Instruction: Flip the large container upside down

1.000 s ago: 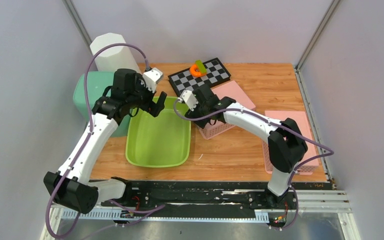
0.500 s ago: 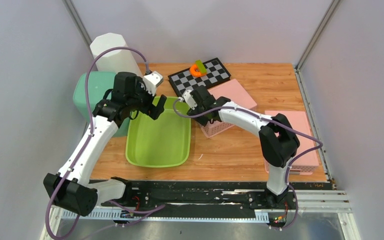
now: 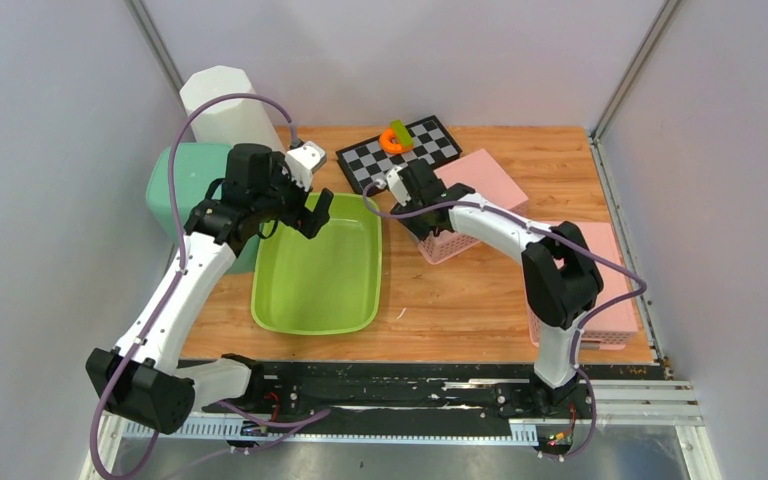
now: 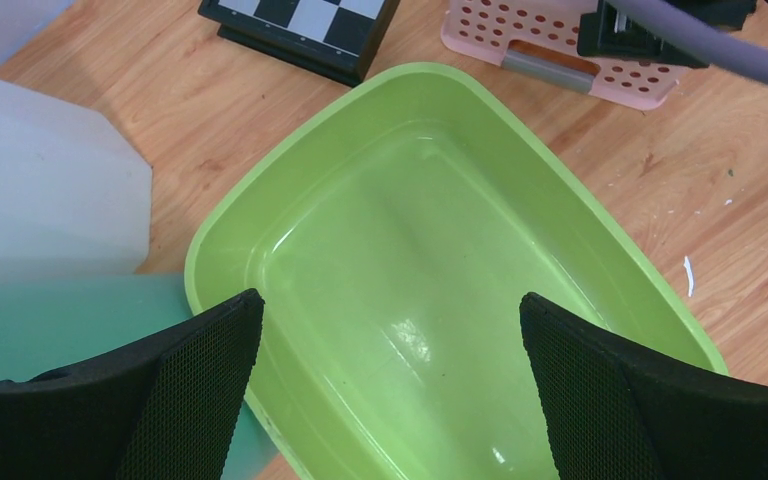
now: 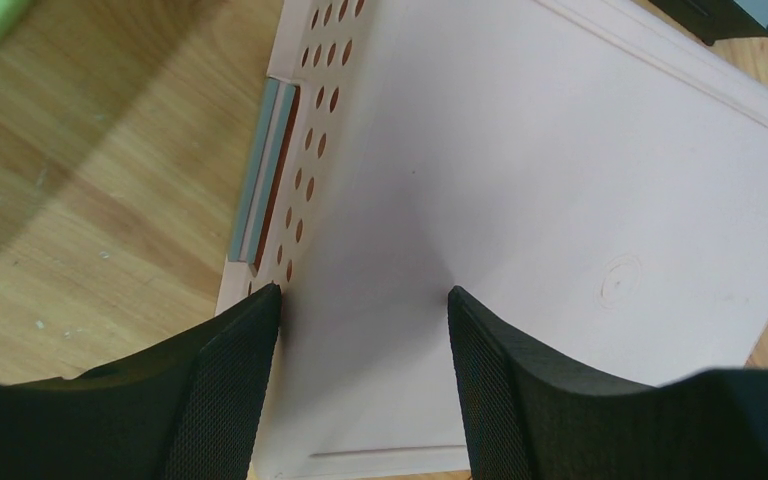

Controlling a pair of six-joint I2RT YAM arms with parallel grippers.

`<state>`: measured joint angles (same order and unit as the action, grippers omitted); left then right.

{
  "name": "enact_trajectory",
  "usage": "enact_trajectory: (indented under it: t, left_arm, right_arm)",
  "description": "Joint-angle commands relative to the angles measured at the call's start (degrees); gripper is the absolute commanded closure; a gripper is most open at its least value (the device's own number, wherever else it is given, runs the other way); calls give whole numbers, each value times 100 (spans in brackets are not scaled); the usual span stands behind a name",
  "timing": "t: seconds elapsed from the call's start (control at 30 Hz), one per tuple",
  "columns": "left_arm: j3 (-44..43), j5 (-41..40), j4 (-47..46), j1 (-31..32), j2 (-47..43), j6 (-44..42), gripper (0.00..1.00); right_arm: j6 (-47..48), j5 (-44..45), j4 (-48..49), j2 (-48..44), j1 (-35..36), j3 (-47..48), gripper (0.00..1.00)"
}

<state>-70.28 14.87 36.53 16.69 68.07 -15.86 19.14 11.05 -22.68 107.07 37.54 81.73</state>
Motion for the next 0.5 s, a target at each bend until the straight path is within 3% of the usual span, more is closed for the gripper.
enact_trajectory:
  t: [0.0, 0.47]
  left_arm:
    - [82, 112, -118, -34, -74, 48, 0]
    - [100, 180, -155, -34, -56, 82, 0]
  right_arm:
    - [-50, 148, -244, 284, -349, 156, 36]
    - [-191, 197, -246, 570, -987, 460, 36]
